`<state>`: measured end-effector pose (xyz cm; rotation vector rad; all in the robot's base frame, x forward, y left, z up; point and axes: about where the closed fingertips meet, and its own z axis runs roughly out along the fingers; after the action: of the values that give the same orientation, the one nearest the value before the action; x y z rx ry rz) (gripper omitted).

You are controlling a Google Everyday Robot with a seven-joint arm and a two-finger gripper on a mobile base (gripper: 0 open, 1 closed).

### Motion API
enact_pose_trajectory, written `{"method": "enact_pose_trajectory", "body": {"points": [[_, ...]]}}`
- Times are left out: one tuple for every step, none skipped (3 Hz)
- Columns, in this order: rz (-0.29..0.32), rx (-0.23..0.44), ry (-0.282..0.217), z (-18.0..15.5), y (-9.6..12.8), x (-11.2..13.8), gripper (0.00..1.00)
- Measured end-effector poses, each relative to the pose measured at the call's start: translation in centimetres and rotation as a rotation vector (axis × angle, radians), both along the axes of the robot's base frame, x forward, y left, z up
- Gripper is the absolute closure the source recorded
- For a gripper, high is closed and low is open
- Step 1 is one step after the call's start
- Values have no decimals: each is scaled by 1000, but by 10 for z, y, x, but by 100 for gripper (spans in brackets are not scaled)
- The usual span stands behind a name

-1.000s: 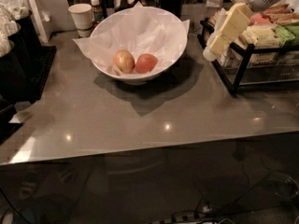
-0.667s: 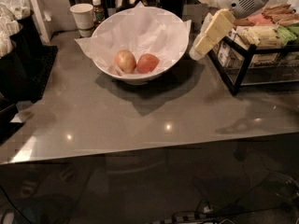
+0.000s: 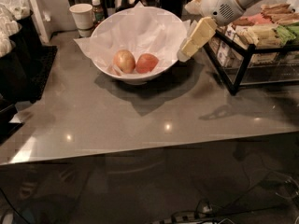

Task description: Pick apple from white bowl

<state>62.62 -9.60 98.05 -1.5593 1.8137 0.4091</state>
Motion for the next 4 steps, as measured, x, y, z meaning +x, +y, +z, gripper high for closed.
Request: {"method": "enact_pose_trajectory", "body": {"points": [[0,0,0,0,0,0,19],[-8,7,-4,-5,4,4,27],[56,18,22,-21,30,20,26],[141,36,78,-42,62,39,26]]}}
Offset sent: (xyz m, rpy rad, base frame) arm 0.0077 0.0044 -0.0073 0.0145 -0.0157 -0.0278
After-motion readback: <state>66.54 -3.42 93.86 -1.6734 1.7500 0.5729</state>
